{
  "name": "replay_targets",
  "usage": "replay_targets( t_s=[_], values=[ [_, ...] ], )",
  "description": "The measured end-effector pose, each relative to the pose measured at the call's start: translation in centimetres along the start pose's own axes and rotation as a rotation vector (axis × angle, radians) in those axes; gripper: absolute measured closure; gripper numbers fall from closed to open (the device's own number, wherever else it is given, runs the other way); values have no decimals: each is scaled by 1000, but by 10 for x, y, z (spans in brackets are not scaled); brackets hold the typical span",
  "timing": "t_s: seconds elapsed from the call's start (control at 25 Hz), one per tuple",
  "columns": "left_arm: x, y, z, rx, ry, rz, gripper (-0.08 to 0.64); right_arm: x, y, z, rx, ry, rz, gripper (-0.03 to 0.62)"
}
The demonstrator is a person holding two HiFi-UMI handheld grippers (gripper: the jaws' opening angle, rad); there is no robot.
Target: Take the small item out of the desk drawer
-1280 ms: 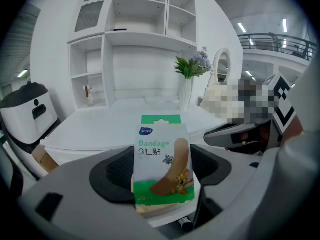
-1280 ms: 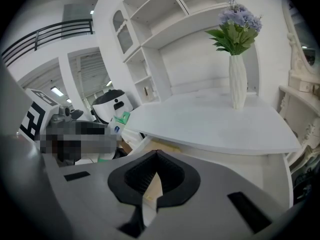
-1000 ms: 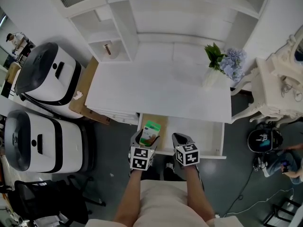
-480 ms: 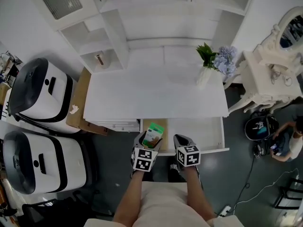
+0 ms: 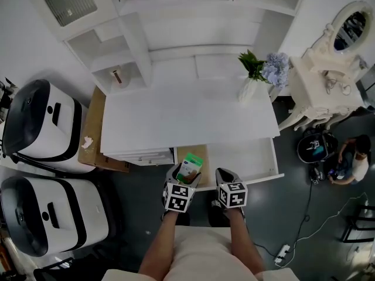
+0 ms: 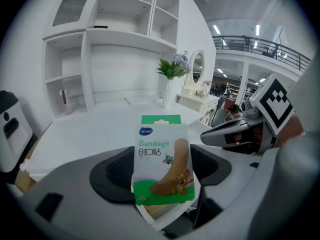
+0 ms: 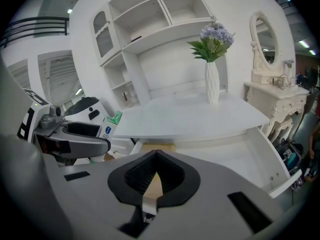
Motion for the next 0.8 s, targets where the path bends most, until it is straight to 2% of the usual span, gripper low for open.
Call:
replay_targets(
  t_s=[0.32, 0.8],
  values=[
    [-1, 4, -1, 1, 16, 13, 201, -8, 0, 0, 19, 3, 23, 568],
    [-6, 4, 0, -2, 9, -3, 201, -1, -5, -6, 24, 20, -2, 568]
  ],
)
Point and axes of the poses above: the fingertips, and each gripper's own axes: x forward along the fingers, y to its right, z out of its underside, the point moved 2 cm from there along -x, backward along the fingers, and after that the axes turned 13 degrees about y, right-handed, at the moved point
